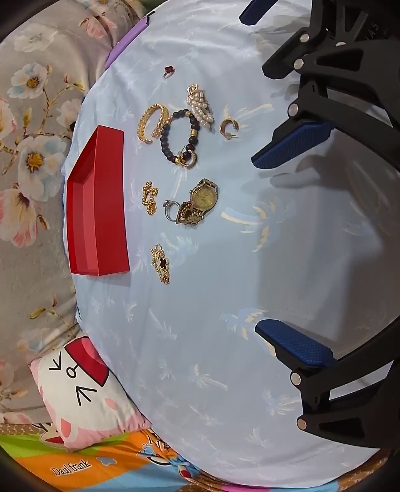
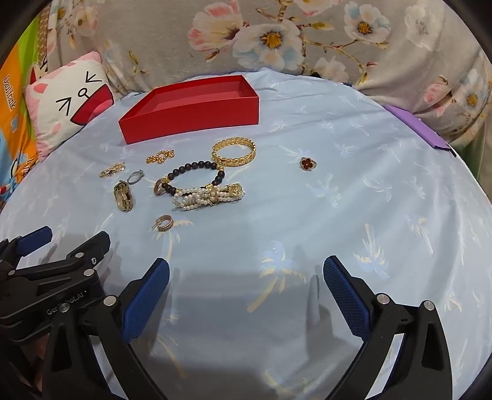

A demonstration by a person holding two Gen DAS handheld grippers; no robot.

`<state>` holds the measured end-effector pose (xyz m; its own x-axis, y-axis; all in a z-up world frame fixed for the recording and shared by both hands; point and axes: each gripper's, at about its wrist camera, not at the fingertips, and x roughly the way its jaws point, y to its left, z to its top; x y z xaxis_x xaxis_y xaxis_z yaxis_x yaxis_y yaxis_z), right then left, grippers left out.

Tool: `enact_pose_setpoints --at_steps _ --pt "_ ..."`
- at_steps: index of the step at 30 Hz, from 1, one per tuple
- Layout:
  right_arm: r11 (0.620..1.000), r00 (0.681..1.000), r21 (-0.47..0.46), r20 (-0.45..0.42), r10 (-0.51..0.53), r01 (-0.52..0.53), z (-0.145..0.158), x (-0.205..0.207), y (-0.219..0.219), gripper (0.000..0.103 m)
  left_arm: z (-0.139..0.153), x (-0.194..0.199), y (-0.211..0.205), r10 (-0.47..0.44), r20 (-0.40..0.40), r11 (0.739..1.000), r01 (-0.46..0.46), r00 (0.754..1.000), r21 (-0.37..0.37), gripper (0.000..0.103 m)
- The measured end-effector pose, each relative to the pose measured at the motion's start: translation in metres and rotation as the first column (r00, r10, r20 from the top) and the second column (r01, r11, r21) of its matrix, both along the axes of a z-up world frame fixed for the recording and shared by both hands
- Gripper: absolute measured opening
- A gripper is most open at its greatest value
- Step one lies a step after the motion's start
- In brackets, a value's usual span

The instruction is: Organize jewelry

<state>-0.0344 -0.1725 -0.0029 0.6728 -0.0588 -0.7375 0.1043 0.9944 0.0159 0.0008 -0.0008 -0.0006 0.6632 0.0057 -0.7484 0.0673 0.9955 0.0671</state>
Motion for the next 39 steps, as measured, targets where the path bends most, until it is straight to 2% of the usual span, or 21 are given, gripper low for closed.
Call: enact_pose_setpoints --at_steps 39 --pt "1.000 1.000 0.006 -0.002 -0.003 0.003 -0.0001 -0.0006 -0.0020 0.098 0.0019 -0.0011 -0.0035 -0.013 0.019 1.000 0.013 1.000 -0.011 0.092"
